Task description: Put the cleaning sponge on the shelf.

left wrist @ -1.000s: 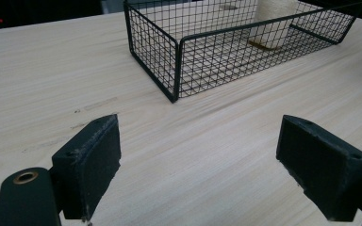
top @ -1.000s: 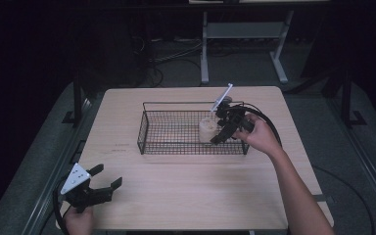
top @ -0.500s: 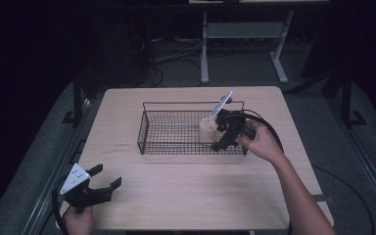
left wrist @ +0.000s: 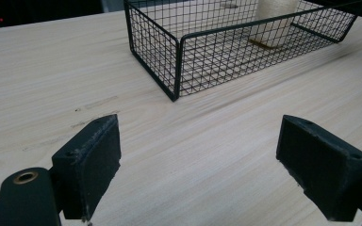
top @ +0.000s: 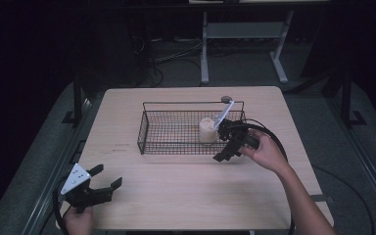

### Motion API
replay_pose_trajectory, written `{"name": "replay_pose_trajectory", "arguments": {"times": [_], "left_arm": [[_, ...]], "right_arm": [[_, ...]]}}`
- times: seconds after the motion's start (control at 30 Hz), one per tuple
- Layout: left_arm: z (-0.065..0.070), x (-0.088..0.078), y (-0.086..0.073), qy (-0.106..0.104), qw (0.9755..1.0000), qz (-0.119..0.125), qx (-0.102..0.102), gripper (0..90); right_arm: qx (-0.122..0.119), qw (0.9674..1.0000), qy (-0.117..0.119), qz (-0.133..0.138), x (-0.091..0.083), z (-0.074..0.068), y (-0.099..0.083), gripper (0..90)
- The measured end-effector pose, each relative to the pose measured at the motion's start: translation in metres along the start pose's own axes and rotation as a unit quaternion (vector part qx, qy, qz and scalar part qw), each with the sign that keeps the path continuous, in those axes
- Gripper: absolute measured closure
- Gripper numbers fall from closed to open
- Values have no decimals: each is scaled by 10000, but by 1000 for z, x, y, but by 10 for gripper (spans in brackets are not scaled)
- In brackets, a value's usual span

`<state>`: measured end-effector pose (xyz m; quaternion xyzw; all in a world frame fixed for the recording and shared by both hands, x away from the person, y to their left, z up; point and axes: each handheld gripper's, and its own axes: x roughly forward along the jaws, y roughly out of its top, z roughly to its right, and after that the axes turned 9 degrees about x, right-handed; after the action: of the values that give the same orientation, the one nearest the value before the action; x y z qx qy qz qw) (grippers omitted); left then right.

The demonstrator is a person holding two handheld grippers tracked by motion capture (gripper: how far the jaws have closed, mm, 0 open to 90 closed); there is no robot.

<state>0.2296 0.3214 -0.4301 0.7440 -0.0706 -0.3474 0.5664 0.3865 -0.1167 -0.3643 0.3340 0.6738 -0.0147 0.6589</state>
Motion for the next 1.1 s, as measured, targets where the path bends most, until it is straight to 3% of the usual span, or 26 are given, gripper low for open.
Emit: {"name": "replay_pose_trajectory", "arguments": {"times": [0.43, 1.1], "left_arm": [[0, 0, 0, 5, 10000, -11, -9, 138], [-1, -1, -1, 5, 10000, -11, -34, 138]], "right_arm": [[-111, 9999, -47, 41, -1, -17, -20, 140], [1, 9998, 66, 195, 8, -25, -60, 140]]}}
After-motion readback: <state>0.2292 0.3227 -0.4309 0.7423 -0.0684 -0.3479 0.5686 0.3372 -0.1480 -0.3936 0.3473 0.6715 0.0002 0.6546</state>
